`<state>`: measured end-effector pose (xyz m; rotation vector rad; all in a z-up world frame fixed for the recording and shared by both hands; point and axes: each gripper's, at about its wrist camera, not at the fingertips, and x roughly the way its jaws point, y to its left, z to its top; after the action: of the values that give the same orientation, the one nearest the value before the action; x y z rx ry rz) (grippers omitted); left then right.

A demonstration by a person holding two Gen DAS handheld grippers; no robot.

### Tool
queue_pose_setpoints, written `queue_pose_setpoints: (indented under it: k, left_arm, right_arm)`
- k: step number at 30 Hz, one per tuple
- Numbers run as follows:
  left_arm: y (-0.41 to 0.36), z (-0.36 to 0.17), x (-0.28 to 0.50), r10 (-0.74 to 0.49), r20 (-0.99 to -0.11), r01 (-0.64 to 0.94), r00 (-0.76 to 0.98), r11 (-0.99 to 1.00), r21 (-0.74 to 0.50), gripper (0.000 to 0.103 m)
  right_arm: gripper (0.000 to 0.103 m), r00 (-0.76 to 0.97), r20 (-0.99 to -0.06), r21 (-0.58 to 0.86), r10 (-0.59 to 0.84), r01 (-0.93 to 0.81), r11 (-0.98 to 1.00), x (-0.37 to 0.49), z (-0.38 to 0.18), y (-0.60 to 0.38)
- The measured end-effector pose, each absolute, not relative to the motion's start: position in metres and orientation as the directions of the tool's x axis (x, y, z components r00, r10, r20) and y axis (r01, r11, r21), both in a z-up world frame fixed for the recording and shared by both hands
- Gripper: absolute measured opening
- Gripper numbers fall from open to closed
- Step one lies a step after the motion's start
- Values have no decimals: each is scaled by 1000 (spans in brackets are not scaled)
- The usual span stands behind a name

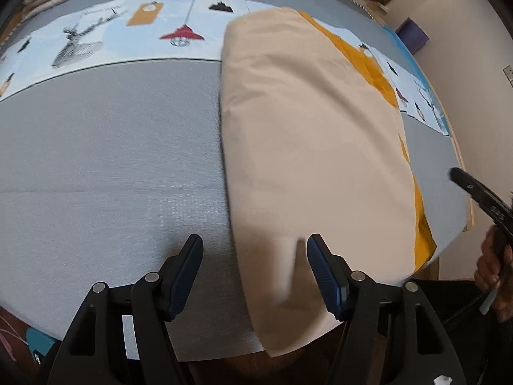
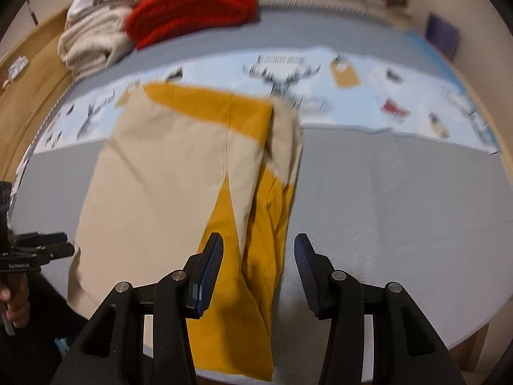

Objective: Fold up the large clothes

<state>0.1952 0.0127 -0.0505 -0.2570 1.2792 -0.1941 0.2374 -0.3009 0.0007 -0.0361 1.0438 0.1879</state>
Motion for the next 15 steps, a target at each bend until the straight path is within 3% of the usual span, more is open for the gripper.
queue_pose_setpoints:
  k: [6, 8, 10, 12, 15]
  left_arm:
    - [13, -16, 162, -112, -880, 16, 462, 993, -118, 65]
    - [13, 4, 143, -77, -832, 21, 549, 997, -79, 71]
    - [13, 17, 118, -62, -793, 9, 606, 997, -71, 86]
    - [10, 26, 96, -34, -766, -15, 642, 998, -57, 91]
    - [-2, 35, 62, -9, -738, -52, 675, 997, -59, 96]
  right_arm:
    - [48, 690, -722, -63, 46, -131, 989, 164, 39, -288]
    - [48, 714, -700, -68, 31, -110, 992, 142, 46, -284]
    - [48, 740, -671, -50, 44, -104, 993, 112, 53, -279]
    - [51, 755, -654, -66, 36, -105, 992, 85, 58, -273]
    - [66, 781, -624, -79, 38, -112, 991, 49, 67, -267]
